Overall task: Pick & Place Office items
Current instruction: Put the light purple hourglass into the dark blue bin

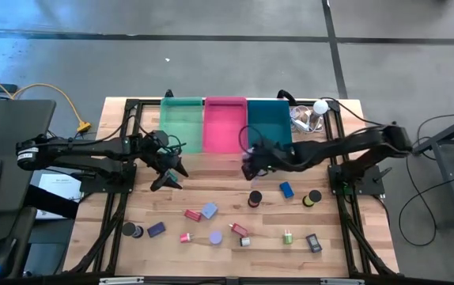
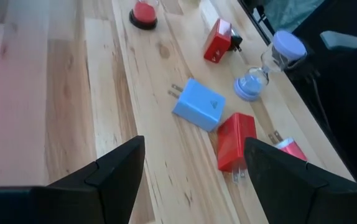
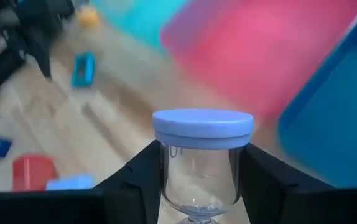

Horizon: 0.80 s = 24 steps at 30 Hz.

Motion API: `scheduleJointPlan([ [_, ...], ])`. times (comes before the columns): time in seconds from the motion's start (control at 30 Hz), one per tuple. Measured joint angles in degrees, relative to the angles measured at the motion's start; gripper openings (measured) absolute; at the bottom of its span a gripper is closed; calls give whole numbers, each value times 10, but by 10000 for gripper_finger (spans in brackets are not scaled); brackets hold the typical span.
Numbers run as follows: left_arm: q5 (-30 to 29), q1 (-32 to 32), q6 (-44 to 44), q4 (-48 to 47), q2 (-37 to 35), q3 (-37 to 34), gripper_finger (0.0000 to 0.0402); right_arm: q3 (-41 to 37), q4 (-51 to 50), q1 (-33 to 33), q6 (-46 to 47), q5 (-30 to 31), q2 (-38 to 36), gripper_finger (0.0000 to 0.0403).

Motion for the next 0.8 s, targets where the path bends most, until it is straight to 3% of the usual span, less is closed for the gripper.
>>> scheduleJointPlan([
  [0.2, 0, 0, -24, 16, 0, 0, 268, -5, 19, 43, -106, 276, -36, 154],
  [0.3, 0, 0, -30, 25, 0, 0, 268, -9, 14, 45, -135, 356, -32, 154],
  [0.5, 0, 0, -41, 37, 0, 0, 268, -73, 84, -13, -161, 364, -15, 154],
  [0.8, -29, 1, -41, 44, 0, 0, 268, -234, 538, -134, -320, 248, -14, 154],
])
